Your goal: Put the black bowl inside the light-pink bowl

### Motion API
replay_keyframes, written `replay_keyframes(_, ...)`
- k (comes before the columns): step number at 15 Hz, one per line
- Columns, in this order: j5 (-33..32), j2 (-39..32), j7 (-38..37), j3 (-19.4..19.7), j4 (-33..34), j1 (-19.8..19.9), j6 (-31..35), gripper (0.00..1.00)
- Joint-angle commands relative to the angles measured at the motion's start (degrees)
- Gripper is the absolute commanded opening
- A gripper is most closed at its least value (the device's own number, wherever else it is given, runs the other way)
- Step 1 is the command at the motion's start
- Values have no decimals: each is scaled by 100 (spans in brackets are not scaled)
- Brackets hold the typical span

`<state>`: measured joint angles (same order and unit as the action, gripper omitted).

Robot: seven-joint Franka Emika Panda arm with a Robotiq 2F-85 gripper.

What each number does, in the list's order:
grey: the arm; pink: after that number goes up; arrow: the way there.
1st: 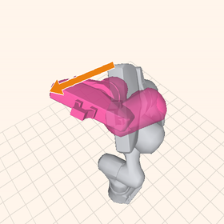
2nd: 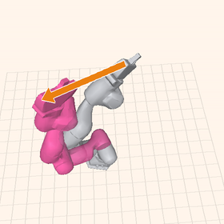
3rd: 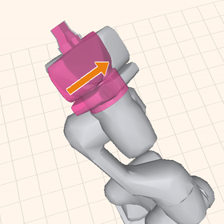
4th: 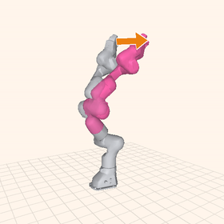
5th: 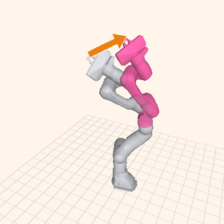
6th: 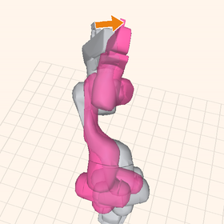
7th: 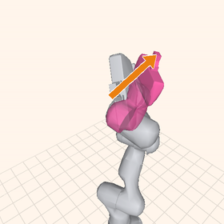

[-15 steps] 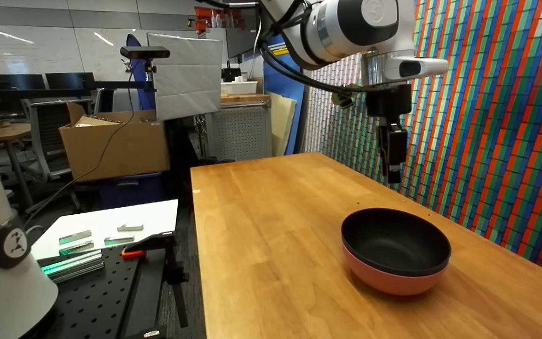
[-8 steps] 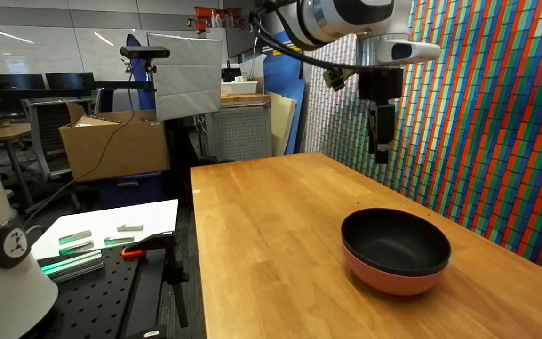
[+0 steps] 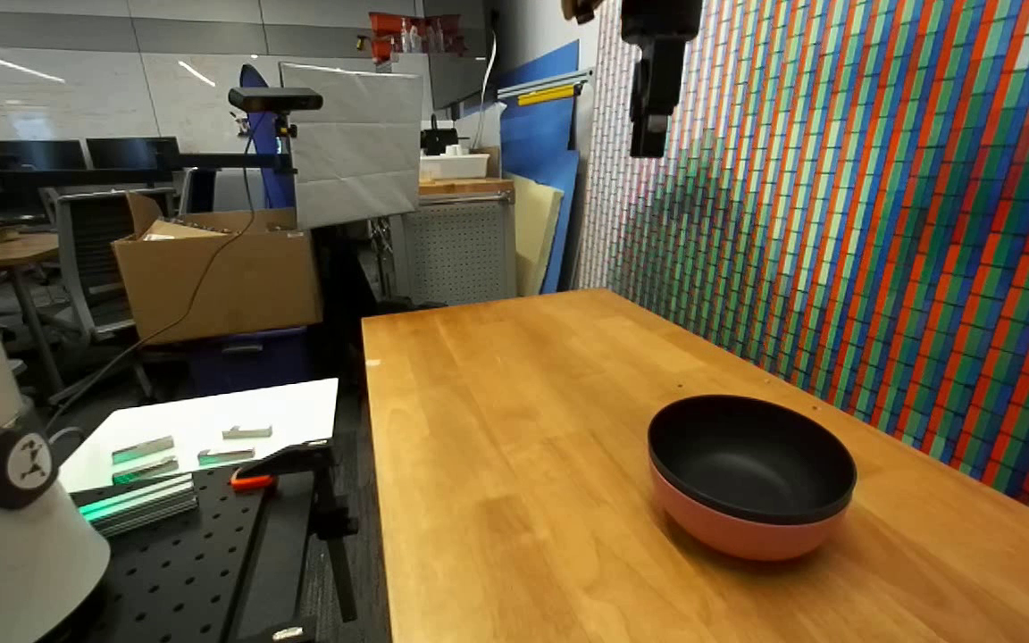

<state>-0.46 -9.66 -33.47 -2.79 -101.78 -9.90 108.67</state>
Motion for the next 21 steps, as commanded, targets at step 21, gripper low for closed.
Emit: replay_keyframes(21,-288,52,2307,-87,1392,321,-2204,100)
